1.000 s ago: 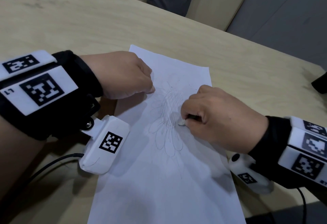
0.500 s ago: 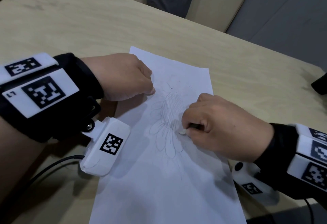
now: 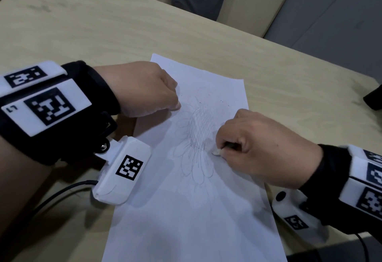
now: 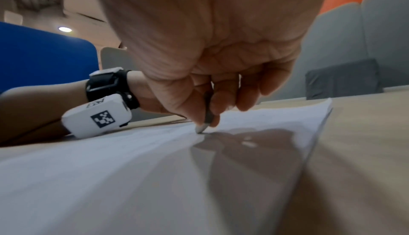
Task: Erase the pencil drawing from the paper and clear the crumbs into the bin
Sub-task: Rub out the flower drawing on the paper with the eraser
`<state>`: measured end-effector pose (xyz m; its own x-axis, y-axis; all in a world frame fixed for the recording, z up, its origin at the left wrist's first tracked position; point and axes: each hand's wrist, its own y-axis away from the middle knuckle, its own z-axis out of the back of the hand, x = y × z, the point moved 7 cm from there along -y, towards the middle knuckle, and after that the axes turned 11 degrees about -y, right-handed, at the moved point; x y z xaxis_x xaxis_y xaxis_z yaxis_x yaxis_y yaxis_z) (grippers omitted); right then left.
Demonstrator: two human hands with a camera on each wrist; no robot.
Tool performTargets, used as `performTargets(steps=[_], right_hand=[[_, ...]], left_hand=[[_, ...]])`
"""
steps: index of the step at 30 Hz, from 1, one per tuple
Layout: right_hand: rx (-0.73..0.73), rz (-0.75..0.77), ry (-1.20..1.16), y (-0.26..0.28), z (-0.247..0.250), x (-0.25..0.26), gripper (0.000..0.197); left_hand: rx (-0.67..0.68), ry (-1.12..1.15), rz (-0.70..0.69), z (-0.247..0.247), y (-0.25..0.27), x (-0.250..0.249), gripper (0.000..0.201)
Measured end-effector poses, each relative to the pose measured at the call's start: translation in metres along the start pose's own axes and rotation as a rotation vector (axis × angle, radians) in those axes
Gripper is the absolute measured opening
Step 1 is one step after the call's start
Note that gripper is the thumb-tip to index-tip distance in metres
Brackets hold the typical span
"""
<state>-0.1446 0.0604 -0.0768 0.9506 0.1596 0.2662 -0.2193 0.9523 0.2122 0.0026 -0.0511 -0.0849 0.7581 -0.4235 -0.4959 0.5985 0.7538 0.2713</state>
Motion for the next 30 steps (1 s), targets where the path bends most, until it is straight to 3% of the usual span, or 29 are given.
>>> performTargets(steps=[10, 14, 19, 25, 30], right_hand=[[-0.029, 0.005, 0.015, 0.01, 0.001, -0.001, 0.01], [0.038, 0.059, -0.024, 0.02, -0.01, 0.007, 0.011], [-0.02, 0.05, 0.026, 0.021, -0.002, 0.001, 0.01], [-0.024, 0.053, 0.03, 0.02, -0.001, 0.001, 0.01], [0.026, 0.125, -0.01, 0.025, -0.008, 0.012, 0.009]], left_hand=[[0.002, -0.011, 0.002, -0.002, -0.003, 0.002, 0.041], [0.01, -0.012, 0.001, -0.003, -0.003, 0.002, 0.04], [0.015, -0.034, 0.001, -0.002, -0.003, 0.001, 0.053], [0.002, -0.028, 0.008, 0.0, -0.001, 0.001, 0.04], [0.006, -0.055, 0.011, -0.001, -0.001, 0.0, 0.055]])
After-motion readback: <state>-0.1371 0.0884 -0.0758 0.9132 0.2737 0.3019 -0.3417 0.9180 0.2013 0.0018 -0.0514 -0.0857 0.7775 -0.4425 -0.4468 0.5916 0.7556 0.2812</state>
